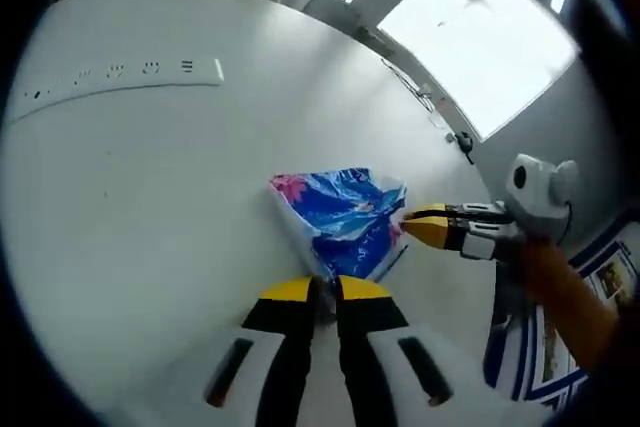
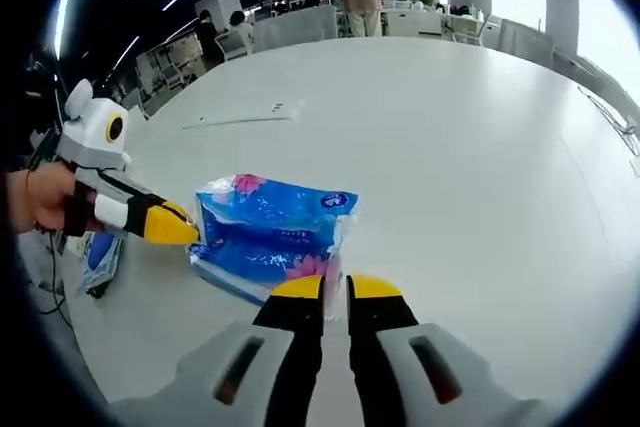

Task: Arrange the tabletop items into an orderly group along one side of the table until the central work area is clear of visible clutter.

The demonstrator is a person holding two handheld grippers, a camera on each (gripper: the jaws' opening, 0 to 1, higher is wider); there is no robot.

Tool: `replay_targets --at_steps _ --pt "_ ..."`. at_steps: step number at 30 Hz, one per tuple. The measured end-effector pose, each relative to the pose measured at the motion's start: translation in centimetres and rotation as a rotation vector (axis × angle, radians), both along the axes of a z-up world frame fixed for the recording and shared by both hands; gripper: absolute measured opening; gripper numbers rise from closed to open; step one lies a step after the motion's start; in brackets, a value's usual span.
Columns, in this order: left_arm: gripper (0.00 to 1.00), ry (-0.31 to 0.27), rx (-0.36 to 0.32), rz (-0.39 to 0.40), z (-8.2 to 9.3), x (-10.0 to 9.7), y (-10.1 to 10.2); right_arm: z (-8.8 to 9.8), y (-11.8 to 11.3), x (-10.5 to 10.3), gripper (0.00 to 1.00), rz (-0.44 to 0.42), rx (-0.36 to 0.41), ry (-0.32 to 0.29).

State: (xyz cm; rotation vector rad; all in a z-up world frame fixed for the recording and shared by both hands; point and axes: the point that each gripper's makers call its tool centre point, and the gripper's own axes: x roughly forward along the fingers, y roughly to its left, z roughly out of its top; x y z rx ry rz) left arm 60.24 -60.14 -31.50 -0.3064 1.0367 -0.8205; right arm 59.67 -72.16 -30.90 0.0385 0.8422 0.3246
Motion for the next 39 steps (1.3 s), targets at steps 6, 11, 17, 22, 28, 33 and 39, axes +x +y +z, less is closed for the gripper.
replay_targets --at_steps 6,11,17,22,28,33,39 --pt "0.15 -0.007 -0.007 -0.004 0.2 -0.2 0.0 0.4 -0.4 -0.1 0.13 -0.021 -0.001 -0.013" --pt "0.16 -0.018 -0.004 -0.007 0.4 -0.3 0.5 1.0 -0.9 -0.3 0.17 -0.055 0.008 -0.033" --pt "0.26 -0.077 -0.024 -0.022 2.0 -0.3 0.8 2.0 -1.1 -0.7 0.21 -0.097 0.024 -0.056" --pt "0.33 -0.115 -0.023 -0.045 2.8 -0.3 1.0 2.6 -0.9 -0.9 0.25 -0.111 0.032 -0.07" --pt "0.39 -0.163 -0.018 -0.057 4.0 -0.4 1.7 4.1 -0.2 -1.3 0.28 -0.119 0.053 -0.097" --pt "0.43 -0.195 -0.015 -0.062 5.1 -0.5 2.5 5.3 0.7 -1.8 0.32 -0.117 0.062 -0.114" --pt "0.47 -0.239 -0.015 -0.055 6.9 -0.8 4.0 6.8 2.3 -2.3 0.36 -0.109 0.076 -0.145"
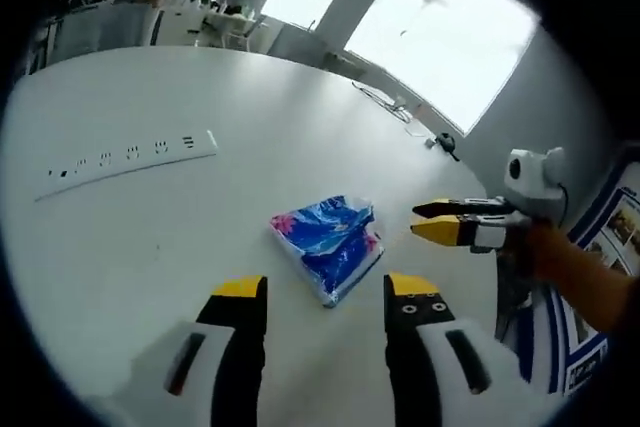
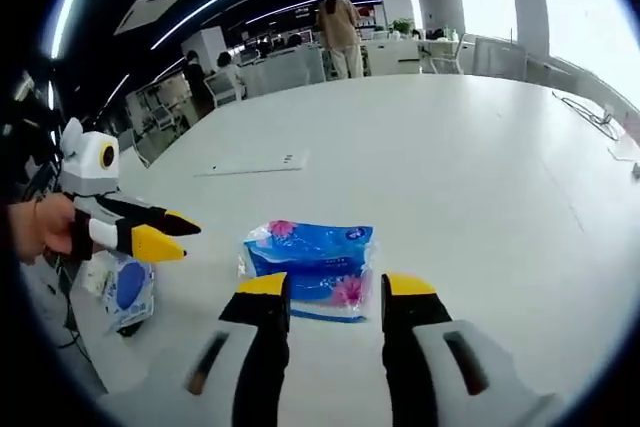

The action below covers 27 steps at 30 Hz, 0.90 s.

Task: Arrange the tabletop items into an orderly group along one side of the table until the central work area is clear of visible clutter.

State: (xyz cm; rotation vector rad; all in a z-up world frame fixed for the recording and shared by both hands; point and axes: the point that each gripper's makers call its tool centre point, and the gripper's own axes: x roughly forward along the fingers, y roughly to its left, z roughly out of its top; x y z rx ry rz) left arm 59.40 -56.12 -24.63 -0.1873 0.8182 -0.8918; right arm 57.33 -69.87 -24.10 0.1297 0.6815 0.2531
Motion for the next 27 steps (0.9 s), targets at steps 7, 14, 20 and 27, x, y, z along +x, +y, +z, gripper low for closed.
replay_targets --at_steps 7,14,20,27 --pt "0.51 -0.054 -0.004 0.016 2.5 -0.5 2.1 1.8 2.3 -1.1 0.38 0.022 0.016 -0.025" --pt "0.54 -0.11 -0.006 0.044 5.0 -1.1 4.9 4.0 4.2 -2.0 0.41 0.024 0.04 -0.061" --pt "0.55 -0.143 -0.017 0.065 6.9 -1.9 7.3 5.7 6.2 -3.0 0.42 0.047 0.056 -0.082" --pt "0.55 -0.169 -0.009 0.097 8.3 -2.7 10.7 6.9 9.1 -4.4 0.44 0.094 0.07 -0.09"
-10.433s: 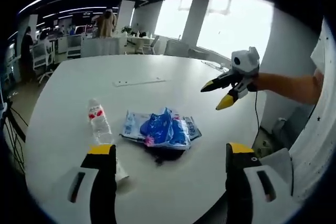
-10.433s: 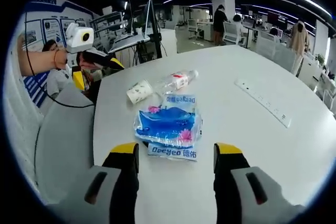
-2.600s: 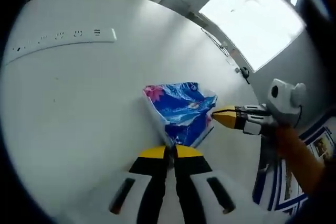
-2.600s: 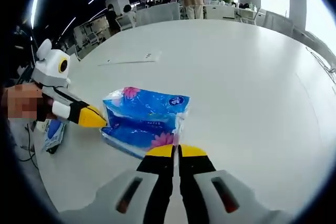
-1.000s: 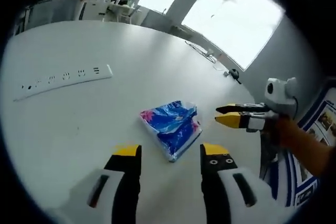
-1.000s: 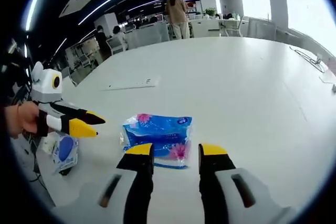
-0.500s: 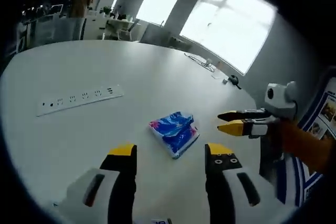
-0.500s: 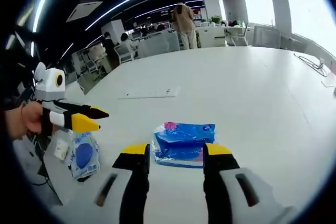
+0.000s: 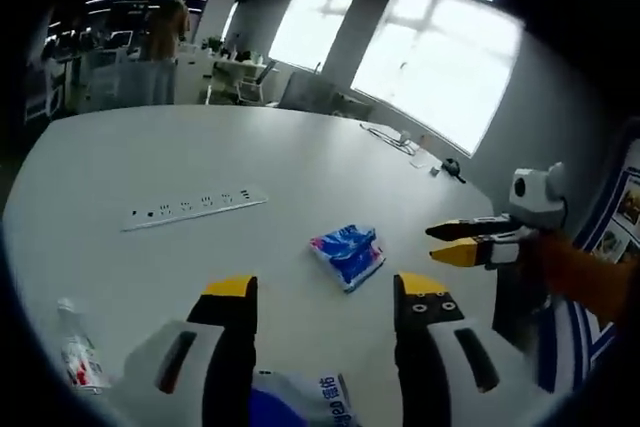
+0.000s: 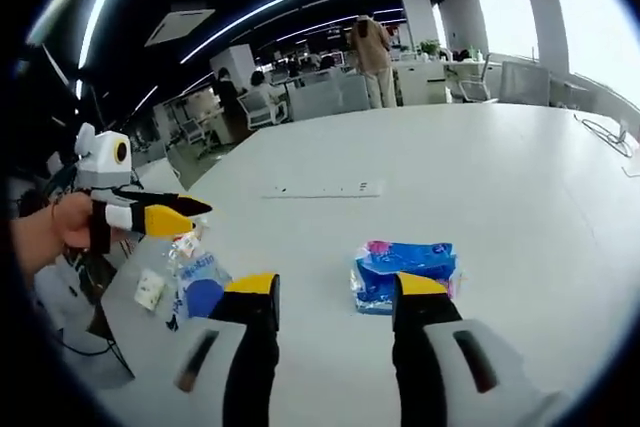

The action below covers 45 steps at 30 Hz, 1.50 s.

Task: Arrange the tabletop items into an orderly group along one side of the table until the central work area is clear of visible clutter.

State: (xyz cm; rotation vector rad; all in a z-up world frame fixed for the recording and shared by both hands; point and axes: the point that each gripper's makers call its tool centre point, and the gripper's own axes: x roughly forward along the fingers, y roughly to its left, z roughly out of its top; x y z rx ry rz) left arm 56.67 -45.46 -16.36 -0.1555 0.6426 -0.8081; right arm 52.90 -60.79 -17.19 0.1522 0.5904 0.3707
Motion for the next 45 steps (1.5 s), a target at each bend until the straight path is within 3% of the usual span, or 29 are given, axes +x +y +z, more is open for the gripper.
replay_targets --at_steps 14,21,35,45 --pt "0.55 -0.015 0.029 0.094 0.6 -1.7 8.0 0.1 5.1 -3.6 0.44 0.051 0.027 0.02" --pt "0.54 -0.018 0.053 0.131 0.6 -2.2 11.5 0.2 6.6 -4.7 0.44 0.05 0.036 0.02" --pt "0.54 -0.006 0.099 0.145 -0.8 -3.0 15.0 -0.7 9.2 -7.0 0.45 0.062 0.028 0.053" --pt "0.52 0.011 0.153 0.118 -2.5 -2.9 16.5 -3.0 12.6 -9.2 0.45 0.094 0.043 0.116"
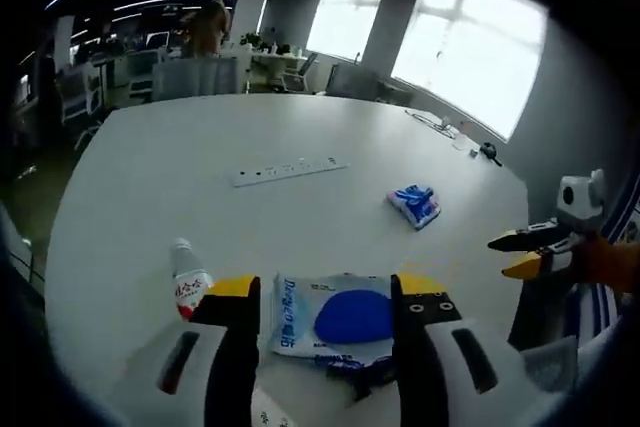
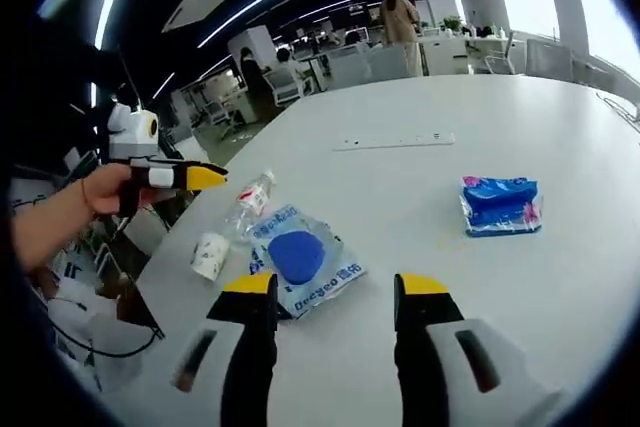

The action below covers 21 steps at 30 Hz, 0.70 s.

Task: Arrange the tabletop items into an orderly group along one side of the table until the central work area is clear of visible clutter.

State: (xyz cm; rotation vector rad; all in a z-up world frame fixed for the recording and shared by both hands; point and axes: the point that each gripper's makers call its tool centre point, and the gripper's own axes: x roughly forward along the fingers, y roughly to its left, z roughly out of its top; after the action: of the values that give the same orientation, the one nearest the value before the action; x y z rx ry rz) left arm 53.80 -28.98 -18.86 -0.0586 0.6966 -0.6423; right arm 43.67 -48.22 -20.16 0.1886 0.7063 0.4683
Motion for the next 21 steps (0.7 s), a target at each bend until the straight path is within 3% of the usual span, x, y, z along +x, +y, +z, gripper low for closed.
replay_targets --at_steps 21 --pt "0.51 0.042 0.056 -0.037 -2.9 1.7 0.2 -4.1 3.2 -1.3 0.41 -0.002 0.016 0.093"
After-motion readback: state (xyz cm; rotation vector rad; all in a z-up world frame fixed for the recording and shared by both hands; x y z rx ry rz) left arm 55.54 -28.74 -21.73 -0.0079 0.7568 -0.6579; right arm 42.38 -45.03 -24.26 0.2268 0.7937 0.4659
